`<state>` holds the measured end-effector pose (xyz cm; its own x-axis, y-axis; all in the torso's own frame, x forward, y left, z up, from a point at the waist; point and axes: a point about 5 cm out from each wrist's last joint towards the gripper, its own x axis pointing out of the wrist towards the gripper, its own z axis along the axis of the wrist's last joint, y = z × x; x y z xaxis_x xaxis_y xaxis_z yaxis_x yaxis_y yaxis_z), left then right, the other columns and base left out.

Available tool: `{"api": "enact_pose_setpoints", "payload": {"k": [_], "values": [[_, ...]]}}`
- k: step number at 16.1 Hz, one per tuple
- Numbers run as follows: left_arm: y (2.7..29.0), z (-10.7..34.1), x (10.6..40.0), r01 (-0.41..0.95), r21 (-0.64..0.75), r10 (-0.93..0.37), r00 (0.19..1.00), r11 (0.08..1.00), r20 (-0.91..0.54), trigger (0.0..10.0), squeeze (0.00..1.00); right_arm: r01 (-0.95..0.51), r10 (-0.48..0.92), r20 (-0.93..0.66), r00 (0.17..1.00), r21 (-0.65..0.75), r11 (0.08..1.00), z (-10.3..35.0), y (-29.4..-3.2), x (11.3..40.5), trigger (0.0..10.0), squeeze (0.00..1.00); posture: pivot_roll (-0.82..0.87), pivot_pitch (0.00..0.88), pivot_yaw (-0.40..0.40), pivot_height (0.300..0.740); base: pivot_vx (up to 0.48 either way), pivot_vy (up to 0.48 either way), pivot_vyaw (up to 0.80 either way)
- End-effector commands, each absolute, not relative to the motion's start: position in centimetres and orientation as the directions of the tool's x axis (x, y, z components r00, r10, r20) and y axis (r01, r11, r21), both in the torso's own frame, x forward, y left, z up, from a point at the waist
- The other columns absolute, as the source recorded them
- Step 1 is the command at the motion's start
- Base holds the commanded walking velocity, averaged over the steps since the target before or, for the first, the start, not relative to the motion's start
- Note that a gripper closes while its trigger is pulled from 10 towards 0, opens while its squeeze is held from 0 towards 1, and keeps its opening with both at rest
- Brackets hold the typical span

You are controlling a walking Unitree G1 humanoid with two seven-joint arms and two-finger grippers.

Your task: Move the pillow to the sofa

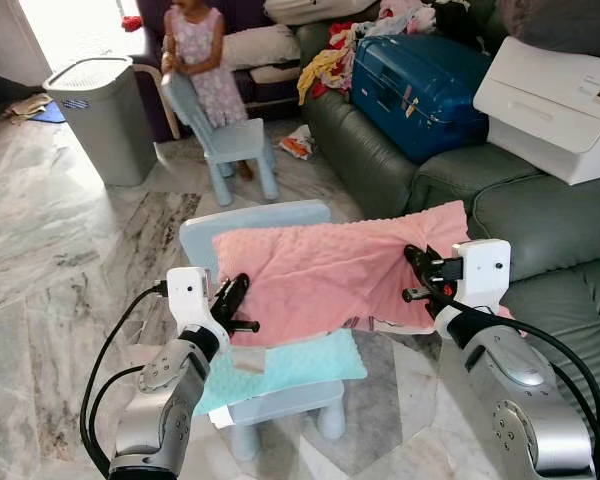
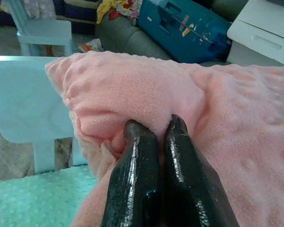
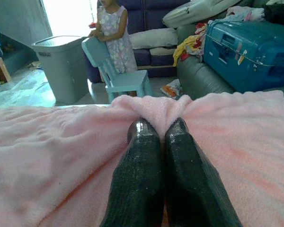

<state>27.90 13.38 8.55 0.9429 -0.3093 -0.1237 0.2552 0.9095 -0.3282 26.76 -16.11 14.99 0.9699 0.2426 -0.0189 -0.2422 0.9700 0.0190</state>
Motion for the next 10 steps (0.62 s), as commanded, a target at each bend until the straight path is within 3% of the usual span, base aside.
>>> {"api": "enact_pose_setpoints", "payload": {"k": [1, 5, 10], "values": [[13.22, 8.89, 27.98, 0.276, -0.326, -0.328, 0.938, 0.904, -0.113, 10.0, 0.00, -0.252, 0.252, 0.010, 0.968, 0.022, 0.967, 15.81, -15.99, 26.73, 10.0, 0.00, -0.23, 0.000, 0.035, 0.740, 0.000, 0.000, -0.79], [13.49, 8.28, 28.20, 0.217, -0.298, -0.275, 0.946, 0.930, -0.169, 10.0, 0.00, -0.255, 0.254, 0.013, 0.967, 0.021, 0.967, 15.85, -16.02, 26.70, 10.0, 0.00, -0.23, 0.000, 0.033, 0.740, 0.000, 0.000, -0.79], [13.63, 8.30, 28.23, 0.205, -0.287, -0.259, 0.952, 0.936, -0.164, 10.0, 0.00, -0.267, 0.267, 0.022, 0.964, 0.010, 0.964, 15.96, -15.83, 26.61, 10.0, 0.00, -0.23, 0.000, 0.031, 0.740, 0.000, 0.000, 0.00]]}}
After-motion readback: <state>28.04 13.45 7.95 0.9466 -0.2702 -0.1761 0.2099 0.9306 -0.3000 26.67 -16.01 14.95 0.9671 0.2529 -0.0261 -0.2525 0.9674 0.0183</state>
